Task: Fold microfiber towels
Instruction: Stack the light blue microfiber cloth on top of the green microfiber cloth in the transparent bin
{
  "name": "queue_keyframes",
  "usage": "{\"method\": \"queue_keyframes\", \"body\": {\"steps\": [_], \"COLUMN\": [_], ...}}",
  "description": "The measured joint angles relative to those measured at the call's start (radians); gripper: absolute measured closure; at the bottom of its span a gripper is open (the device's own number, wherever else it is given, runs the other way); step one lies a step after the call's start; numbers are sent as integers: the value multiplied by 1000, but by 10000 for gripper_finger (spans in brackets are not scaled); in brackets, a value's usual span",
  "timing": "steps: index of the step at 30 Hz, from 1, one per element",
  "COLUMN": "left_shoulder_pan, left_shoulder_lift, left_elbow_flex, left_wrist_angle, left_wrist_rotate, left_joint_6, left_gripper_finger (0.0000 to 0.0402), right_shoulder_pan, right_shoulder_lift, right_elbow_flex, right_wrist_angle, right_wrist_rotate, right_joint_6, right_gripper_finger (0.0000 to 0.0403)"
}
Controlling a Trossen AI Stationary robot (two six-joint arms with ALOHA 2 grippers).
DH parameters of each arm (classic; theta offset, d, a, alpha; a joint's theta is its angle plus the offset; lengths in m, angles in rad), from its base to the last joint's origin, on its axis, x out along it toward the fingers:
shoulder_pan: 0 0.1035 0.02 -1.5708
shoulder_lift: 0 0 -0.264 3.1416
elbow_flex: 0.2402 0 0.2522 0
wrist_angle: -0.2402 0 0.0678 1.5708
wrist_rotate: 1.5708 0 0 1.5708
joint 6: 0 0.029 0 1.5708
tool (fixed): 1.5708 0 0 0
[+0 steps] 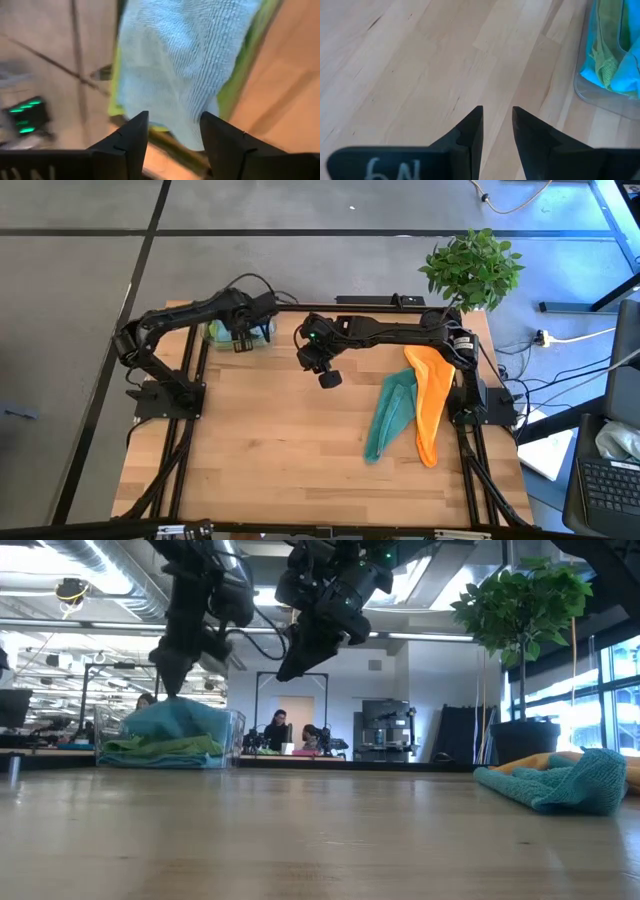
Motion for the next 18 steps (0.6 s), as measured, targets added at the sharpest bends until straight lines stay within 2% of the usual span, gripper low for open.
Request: {"method": "queue_keyframes", "body": {"steps": [2,4,8,11,13,16,18], "left_shoulder_pan": [16,24,29,70,106,136,148], "left_shoulder_lift": [-3,-3,-3,-3,-2,0,0], "left_elbow_flex": [1,1,1,1,1,-3,-4], "left_wrist_angle": [-5,-31,-34,71,155,246,236], "left_wrist_rotate": [75,96,-10,-44,64,288,337], "left_joint_6": [-10,-10,3,15,23,17,16], "left_gripper_finger": [232,232,234,234,235,235,235], "right_shoulder_pan": [0,0,0,0,0,0,-5], "right_shoulder_lift": [0,0,0,0,0,0,0], "right_elbow_flex": [0,0,0,0,0,0,0], "right_wrist_angle": [0,0,0,4,2,-25,-50], "right_wrist_rotate": [0,-3,-64,-92,-95,-95,-95], "right_joint_6": [0,3,10,1,0,7,3], "right_gripper_finger": [297,297,297,297,297,297,297]}}
